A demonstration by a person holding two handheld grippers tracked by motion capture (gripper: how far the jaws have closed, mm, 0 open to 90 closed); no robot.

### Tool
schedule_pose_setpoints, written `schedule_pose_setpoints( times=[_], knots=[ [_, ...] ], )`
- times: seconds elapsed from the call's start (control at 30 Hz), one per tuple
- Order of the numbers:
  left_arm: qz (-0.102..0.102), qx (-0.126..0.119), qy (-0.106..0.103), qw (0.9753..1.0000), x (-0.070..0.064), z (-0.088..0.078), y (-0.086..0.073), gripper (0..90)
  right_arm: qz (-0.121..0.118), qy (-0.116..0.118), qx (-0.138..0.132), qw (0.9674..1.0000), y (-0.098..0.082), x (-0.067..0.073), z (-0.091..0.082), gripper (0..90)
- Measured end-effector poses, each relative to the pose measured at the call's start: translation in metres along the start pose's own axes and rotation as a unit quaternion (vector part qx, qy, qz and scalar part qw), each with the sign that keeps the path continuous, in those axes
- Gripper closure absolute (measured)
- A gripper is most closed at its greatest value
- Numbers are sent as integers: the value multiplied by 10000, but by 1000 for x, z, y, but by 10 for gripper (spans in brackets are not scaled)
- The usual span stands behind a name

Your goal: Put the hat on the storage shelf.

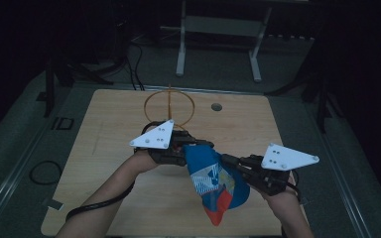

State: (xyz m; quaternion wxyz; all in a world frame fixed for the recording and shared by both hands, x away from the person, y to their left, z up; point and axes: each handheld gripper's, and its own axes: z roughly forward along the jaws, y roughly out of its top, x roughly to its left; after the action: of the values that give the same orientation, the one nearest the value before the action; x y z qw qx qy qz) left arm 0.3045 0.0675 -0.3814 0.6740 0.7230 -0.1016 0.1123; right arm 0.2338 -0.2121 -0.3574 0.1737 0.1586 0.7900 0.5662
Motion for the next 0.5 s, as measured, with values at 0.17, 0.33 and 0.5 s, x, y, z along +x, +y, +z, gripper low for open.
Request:
schedule_pose_setpoints(
  times=[0.17,0.33,0.5],
  knots=[
    [137,286,241,9992,-2,-5,3,631,57,-94,-120,9999,3,-5,-8,900],
    [12,359,468,9983,0,-14,1,576,116,-188,-243,9995,7,-10,-18,900],
    [0,537,583,9969,-1,-21,-2,506,168,-290,-302,9990,9,-14,-23,900]
  ],
)
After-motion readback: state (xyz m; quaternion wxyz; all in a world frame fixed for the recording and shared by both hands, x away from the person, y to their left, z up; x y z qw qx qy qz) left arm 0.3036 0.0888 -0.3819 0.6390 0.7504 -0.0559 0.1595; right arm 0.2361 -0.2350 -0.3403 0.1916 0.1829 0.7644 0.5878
